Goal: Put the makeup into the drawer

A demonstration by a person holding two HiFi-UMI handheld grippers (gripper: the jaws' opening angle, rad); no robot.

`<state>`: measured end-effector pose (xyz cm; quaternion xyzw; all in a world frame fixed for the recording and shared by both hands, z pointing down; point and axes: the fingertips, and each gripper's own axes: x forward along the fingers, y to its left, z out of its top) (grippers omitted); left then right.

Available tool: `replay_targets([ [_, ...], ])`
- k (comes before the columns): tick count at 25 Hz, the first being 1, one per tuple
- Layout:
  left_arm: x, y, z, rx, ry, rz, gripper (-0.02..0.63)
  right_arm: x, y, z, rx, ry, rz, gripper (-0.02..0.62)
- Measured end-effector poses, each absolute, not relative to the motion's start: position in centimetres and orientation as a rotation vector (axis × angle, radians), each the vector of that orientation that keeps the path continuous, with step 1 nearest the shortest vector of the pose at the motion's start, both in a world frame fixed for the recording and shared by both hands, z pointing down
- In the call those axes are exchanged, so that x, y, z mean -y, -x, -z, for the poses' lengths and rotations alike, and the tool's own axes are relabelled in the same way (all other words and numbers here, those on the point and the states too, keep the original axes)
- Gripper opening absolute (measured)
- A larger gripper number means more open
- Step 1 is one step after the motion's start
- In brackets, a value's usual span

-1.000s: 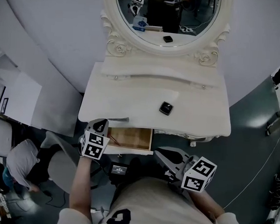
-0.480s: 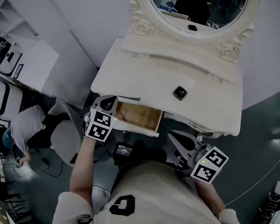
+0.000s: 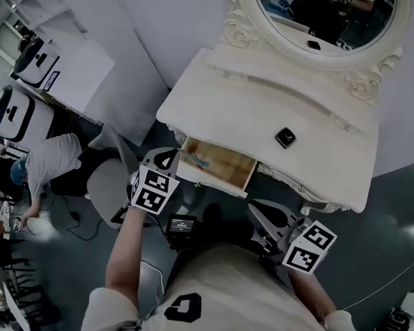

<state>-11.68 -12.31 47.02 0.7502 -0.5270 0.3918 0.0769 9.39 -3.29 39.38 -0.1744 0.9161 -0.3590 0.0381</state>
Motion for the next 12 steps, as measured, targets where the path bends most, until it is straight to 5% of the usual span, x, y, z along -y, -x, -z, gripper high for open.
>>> replay_targets([
  [12,13.4,14.9,-48.6,1.415,-2.378,-1.099,0.052,1.8,-2.0,-39.3,-2.849,0.679,1.095,0.026],
])
